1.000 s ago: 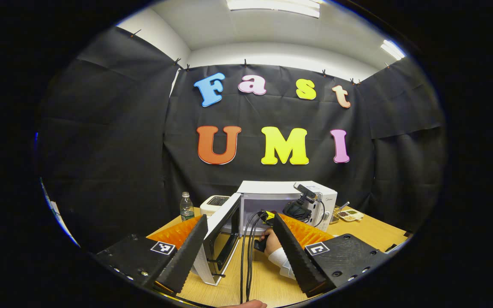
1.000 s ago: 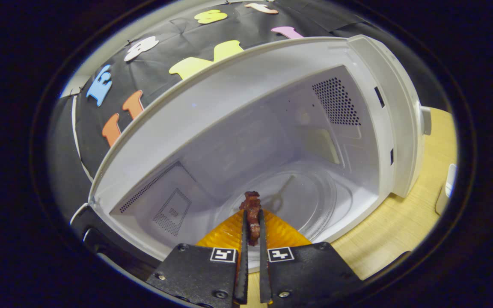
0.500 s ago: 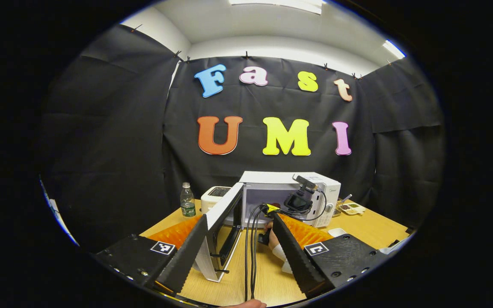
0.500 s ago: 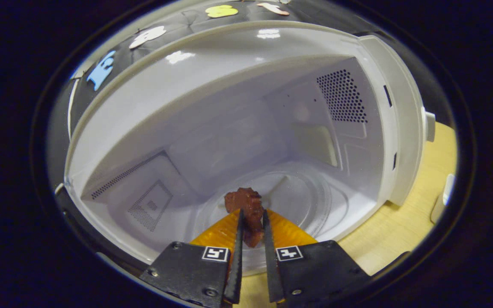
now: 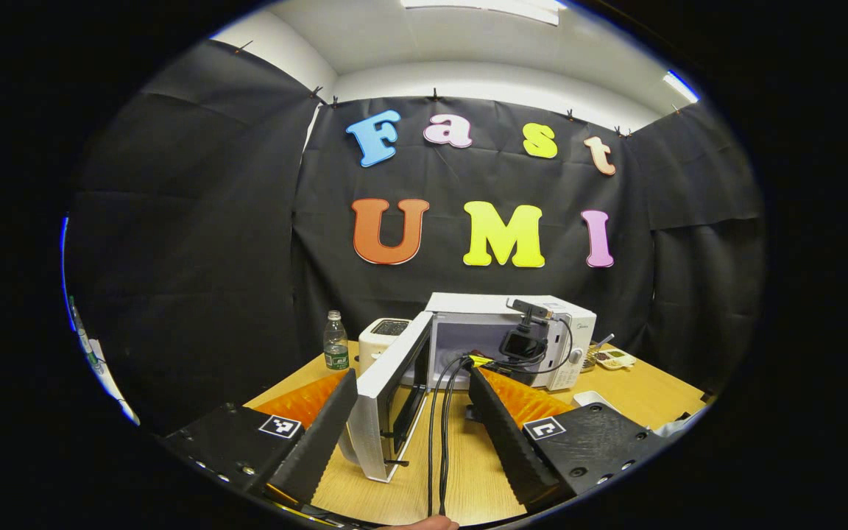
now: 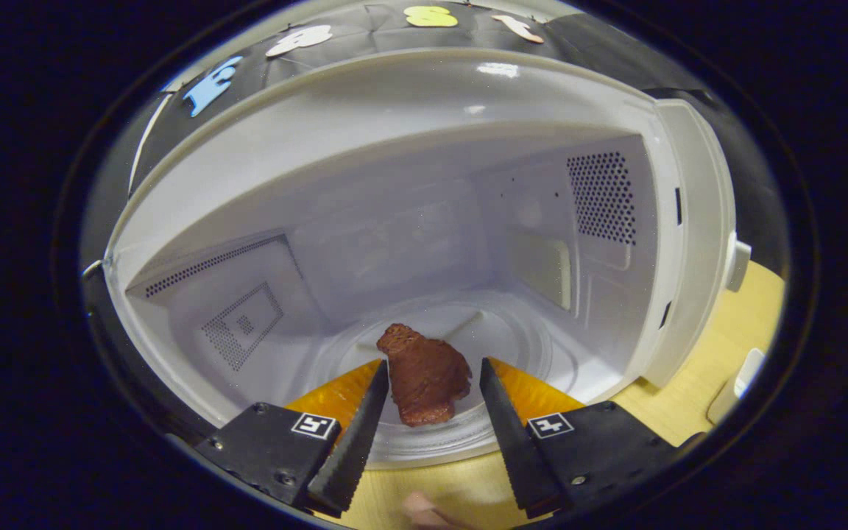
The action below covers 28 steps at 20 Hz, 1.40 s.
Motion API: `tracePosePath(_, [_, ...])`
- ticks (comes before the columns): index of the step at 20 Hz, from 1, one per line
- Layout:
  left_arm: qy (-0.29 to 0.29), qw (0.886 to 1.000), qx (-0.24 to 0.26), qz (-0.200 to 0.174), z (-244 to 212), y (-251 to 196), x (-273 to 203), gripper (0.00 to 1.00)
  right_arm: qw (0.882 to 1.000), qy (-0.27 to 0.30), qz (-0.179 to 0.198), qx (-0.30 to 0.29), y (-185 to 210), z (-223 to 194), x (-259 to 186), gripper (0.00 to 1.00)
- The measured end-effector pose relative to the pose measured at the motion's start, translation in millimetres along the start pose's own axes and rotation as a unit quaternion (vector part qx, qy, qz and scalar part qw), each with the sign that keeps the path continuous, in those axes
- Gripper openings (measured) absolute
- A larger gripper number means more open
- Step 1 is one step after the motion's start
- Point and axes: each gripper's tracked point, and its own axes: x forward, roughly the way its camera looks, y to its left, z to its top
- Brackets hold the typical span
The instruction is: Open the microwave oven with the left hand, put the food in, and close the microwave oven.
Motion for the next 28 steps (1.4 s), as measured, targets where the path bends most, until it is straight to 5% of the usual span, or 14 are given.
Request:
tracePosePath(6, [0.019, 0.999, 0.019, 0.039, -12.7, 36.7, -0.5, 0.94, 0.997, -0.04, 0.052, -0.031, -0.7, 29.3, -85.2, 0.82])
tracePosePath(7, [0.02, 0.999, 0.017, 0.047, -11.5, 45.3, -2.7, 0.94, 0.996, -0.048, 0.06, -0.036, -4.3, 36.4, -103.1, 0.75])
tracePosePath(8, [0.021, 0.998, 0.012, 0.055, -10.8, 54.7, -3.9, 0.94, 0.995, -0.06, 0.066, -0.04, -7.9, 45.5, -121.8, 0.82])
tracePosePath(9, [0.023, 0.998, 0.006, 0.063, -10.3, 63.8, -5.2, 0.94, 0.994, -0.069, 0.076, -0.044, -9.9, 53.3, -140.6, 0.75])
tracePosePath(12, [0.023, 0.997, -0.006, 0.077, -12.8, 87.6, -7.0, 0.94, 0.987, -0.104, 0.102, -0.064, -23.8, 79.1, -200.9, 0.99])
tracePosePath(13, [0.022, 0.996, -0.004, 0.082, -13.2, 96.3, -7.3, 0.94, 0.984, -0.121, 0.11, -0.068, -30.9, 88.8, -223.6, 0.87])
tracePosePath(14, [0.02, 0.996, 0.002, 0.089, -13.4, 106.8, -7.1, 0.94, 0.982, -0.132, 0.115, -0.072, -40.5, 96.8, -244.5, 0.99])
tracePosePath(15, [0.017, 0.995, 0.008, 0.097, -13.6, 116.3, -6.3, 0.94, 0.979, -0.143, 0.12, -0.078, -50.6, 104.1, -266.8, 0.89])
tracePosePath(19, [0.003, 0.995, 0.006, 0.1, -19.5, 139.1, 4.6, 0.94, 0.972, -0.174, 0.129, -0.093, -100.8, 134.6, -351.1, 0.9])
tracePosePath(20, [-0.001, 0.995, 0.001, 0.095, -22.6, 141.8, 7.1, 0.94, 0.971, -0.177, 0.128, -0.093, -114.7, 142.0, -372.4, 1.0])
tracePosePath(21, [-0.002, 0.996, -0.001, 0.088, -28.2, 142.9, 12.0, 0.94, 0.971, -0.182, 0.126, -0.094, -129.8, 148.0, -392.2, 0.9])
tracePosePath(22, [-0.006, 0.997, 0.0, 0.081, -33.7, 144.6, 17.8, 0.94, 0.97, -0.186, 0.126, -0.095, -143.2, 153.7, -413.0, 1.0])
tracePosePath(28, [0.003, 0.995, 0.009, 0.096, -82.6, 175.9, 56.3, 0.94, 0.961, -0.24, 0.113, -0.084, -221.1, 177.5, -492.6, 1.0])
